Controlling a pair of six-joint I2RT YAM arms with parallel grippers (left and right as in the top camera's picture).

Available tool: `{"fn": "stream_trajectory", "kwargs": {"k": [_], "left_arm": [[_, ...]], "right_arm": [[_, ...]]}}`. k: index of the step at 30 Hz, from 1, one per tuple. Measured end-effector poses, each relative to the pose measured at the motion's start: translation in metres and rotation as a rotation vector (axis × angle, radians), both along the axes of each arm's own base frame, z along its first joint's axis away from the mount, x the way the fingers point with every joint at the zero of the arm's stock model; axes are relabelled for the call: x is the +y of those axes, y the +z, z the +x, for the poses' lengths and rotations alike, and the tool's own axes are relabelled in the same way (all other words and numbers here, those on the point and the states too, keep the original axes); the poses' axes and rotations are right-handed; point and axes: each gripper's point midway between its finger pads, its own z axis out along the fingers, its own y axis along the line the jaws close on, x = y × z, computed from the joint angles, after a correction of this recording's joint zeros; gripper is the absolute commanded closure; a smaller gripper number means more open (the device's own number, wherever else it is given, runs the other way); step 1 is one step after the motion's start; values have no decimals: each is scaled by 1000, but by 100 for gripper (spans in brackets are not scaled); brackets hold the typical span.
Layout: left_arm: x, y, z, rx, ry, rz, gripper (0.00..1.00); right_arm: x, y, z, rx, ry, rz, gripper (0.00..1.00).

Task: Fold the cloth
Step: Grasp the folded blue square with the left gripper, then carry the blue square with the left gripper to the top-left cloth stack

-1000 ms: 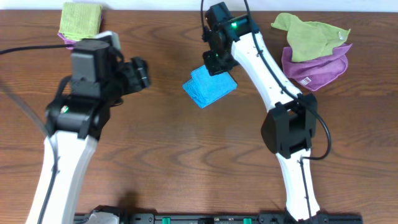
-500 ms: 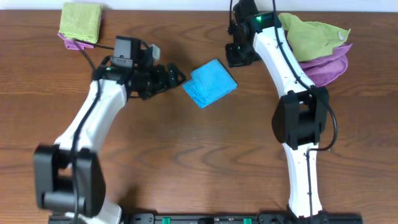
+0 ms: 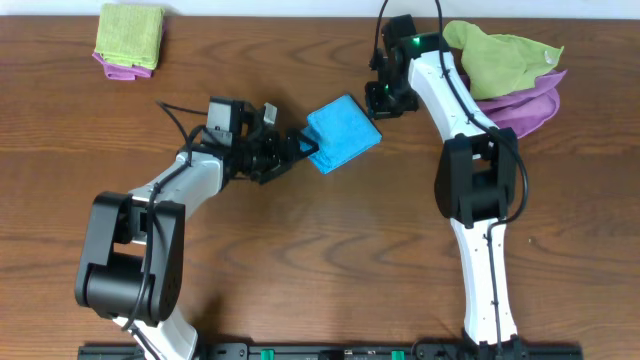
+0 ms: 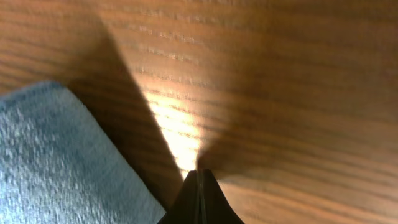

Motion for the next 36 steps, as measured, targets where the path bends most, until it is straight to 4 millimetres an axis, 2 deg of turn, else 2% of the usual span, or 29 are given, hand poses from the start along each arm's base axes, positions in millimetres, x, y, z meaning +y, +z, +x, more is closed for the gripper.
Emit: {"fn": "stream_trajectory", "kwargs": {"k": [9,13,17,27,28,29,30,32,33,34,36], "left_arm": [[-8,-16,-6,0,42,32,5],[-13,-17,1,-23,59,26,5],[-15,-27,7,-13,78,12,5],[-23,-26,13,-2,99,-37,2],[-24,-26,13,-1,99,-37,7],[-25,-26,13,-1,98,-39,20],[-25,-27,13,7,106,-36,38],[-25,-37,10,36,112,-18,63],[-25,-43,8,55,118,-14,85],[-24,-47,7,66,121,-8,94],[-23,-49,8,80,137,-4,94]], "right_arm": [[13,2,7,-36,6,28,99],[24,1,4,-33,16,33,99],[40,1,-4,-16,41,50,99],[78,1,-31,34,113,67,99],[79,1,-31,36,115,70,99],[79,1,-32,39,115,73,99],[79,2,-32,43,114,80,99],[79,2,-33,52,110,94,99],[78,3,-34,59,107,98,99],[76,3,-35,64,104,100,99],[74,3,-36,75,99,102,99]]}}
